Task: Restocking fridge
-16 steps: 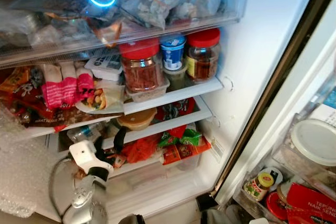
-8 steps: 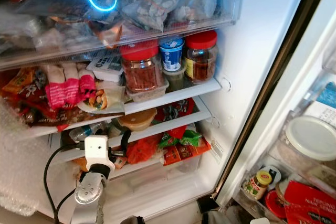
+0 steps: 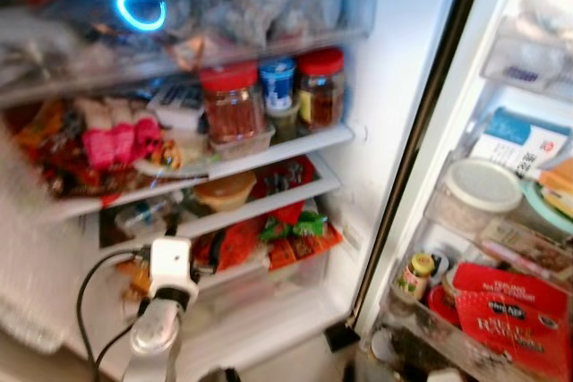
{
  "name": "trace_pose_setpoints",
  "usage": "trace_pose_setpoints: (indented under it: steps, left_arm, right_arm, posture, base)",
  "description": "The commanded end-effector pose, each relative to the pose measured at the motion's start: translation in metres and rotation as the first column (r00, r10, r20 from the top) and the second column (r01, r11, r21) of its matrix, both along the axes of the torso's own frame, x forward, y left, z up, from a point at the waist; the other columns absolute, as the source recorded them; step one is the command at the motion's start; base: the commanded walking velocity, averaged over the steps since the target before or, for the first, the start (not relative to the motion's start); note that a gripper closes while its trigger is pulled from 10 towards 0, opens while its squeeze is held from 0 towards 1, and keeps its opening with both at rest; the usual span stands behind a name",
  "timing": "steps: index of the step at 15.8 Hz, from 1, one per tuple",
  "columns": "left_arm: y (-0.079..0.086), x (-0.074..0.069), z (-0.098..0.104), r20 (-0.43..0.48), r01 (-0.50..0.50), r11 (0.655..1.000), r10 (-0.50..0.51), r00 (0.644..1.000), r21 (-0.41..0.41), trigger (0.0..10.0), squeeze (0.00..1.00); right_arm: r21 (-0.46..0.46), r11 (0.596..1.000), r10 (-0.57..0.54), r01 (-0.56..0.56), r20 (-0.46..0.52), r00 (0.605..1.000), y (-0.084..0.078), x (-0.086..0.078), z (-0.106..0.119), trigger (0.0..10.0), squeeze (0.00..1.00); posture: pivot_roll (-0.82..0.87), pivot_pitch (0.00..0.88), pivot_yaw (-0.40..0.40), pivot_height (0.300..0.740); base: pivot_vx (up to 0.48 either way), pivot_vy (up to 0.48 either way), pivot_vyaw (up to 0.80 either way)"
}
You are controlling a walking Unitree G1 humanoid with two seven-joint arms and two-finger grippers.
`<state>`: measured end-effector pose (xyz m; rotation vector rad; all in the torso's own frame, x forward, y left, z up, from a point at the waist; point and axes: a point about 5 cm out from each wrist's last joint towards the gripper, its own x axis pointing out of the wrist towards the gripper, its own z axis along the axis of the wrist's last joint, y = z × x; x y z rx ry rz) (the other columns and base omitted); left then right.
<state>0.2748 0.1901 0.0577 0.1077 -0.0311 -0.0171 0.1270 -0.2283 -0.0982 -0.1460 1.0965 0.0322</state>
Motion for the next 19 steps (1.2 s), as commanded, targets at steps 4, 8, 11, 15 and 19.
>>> trace_pose_setpoints:
  steps: [4, 8, 11, 15, 19]
  left_arm:
    - [0.0, -0.006, -0.013, -0.054, -0.004, 1.0, 0.004, 0.999, -0.002, 10.0, 0.0]
    - [0.004, -0.011, -0.023, -0.096, -0.017, 1.0, 0.017, 0.995, -0.007, 10.0, 0.0]
    - [0.008, -0.015, -0.029, -0.121, -0.037, 0.999, 0.035, 0.992, -0.016, 10.0, 0.0]
    - [0.011, -0.016, -0.032, -0.134, -0.05, 0.998, 0.046, 0.99, -0.024, 10.0, 0.0]
    - [0.014, -0.017, -0.037, -0.163, -0.062, 0.998, 0.056, 0.985, -0.028, 10.0, 0.0]
  right_arm:
    - [0.021, 1.0, 0.008, -0.008, 0.014, 1.0, 0.005, 0.005, 0.001, 10.0, 0.0]
    - [0.024, 1.0, 0.006, -0.007, 0.015, 1.0, 0.005, 0.005, 0.001, 10.0, 0.0]
    - [0.024, 1.0, 0.008, -0.008, 0.015, 1.0, 0.006, 0.006, 0.001, 10.0, 0.0]
    - [0.025, 1.0, 0.008, -0.008, 0.015, 1.0, 0.006, 0.006, 0.001, 10.0, 0.0]
    - [0.031, 1.0, 0.005, -0.006, 0.017, 1.0, 0.009, 0.006, 0.0, 10.0, 0.0]
  posture:
    - [-0.19, 0.0, 0.05, 0.64]
    - [-0.19, 0.0, 0.051, 0.64]
    - [-0.18, 0.0, 0.052, 0.64]
    - [-0.18, 0.0, 0.054, 0.64]
    - [-0.18, 0.0, 0.065, 0.64]
  base:
    - [-0.279, 0.0, 0.0]
    - [-0.271, 0.0, 0.0]
    - [-0.269, 0.0, 0.0]
    - [-0.266, 0.0, 0.0]
    - [-0.063, 0.0, 0.0]
